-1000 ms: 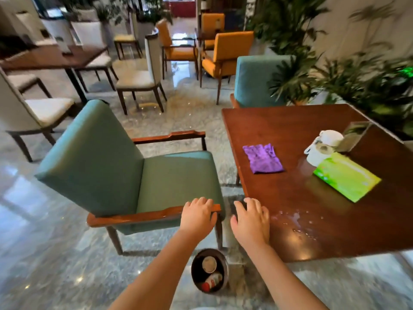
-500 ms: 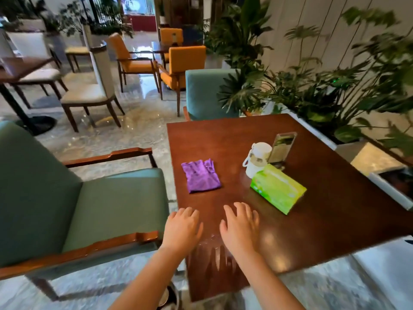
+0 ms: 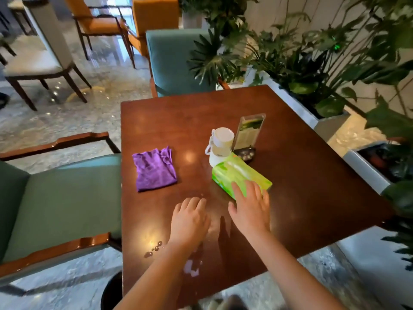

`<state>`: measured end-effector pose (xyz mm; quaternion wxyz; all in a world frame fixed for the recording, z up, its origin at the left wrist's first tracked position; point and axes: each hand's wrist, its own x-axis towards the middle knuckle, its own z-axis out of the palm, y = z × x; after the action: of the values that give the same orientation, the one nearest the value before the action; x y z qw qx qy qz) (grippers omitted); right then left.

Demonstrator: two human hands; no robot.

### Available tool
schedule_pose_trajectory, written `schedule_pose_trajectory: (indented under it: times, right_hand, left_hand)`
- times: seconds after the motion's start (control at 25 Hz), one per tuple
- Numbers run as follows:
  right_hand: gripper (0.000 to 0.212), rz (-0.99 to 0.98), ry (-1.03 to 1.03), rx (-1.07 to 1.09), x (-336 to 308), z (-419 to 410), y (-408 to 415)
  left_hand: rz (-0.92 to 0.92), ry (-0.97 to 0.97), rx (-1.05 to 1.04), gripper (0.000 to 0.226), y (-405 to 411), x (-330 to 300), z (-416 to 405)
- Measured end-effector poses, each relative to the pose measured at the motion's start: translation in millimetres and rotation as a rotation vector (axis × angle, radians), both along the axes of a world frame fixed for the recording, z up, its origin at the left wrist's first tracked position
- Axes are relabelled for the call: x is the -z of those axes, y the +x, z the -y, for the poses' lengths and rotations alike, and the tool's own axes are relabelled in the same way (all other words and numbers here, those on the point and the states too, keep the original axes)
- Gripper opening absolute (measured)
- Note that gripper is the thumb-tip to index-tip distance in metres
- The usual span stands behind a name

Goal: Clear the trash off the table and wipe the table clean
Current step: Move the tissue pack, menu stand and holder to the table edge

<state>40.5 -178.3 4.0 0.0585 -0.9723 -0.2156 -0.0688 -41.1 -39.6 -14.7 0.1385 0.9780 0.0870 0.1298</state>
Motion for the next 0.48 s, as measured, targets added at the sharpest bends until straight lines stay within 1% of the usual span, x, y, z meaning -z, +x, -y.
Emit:
schedule_pose_trajectory:
  times: [0.12, 0.24, 0.4, 0.48]
  right_hand:
    - [0.060, -0.008, -0.052, -0.019, 5.0, 22.0, 23.3]
    - [0.069, -0.075, -0.098, -0.072, 15.2, 35.3, 55.4]
    - [0.080, -0.182, -0.112, -0.189, 35.8, 42.4, 96.4]
    - [0.085, -0.275, -0.137, -0.256, 46.0, 46.5, 113.0]
  left_hand:
    - [-0.050, -0.038, 0.022, 0.039, 16.1, 6.4, 29.4]
    - [-0.083, -0.049, 0.001, 0.034, 28.2, 20.2, 52.1]
    - [-0.157, -0.040, -0.140, 0.029, 52.4, 36.8, 83.5]
    - [-0.197, -0.061, -0.246, 0.036, 65.0, 46.5, 103.4]
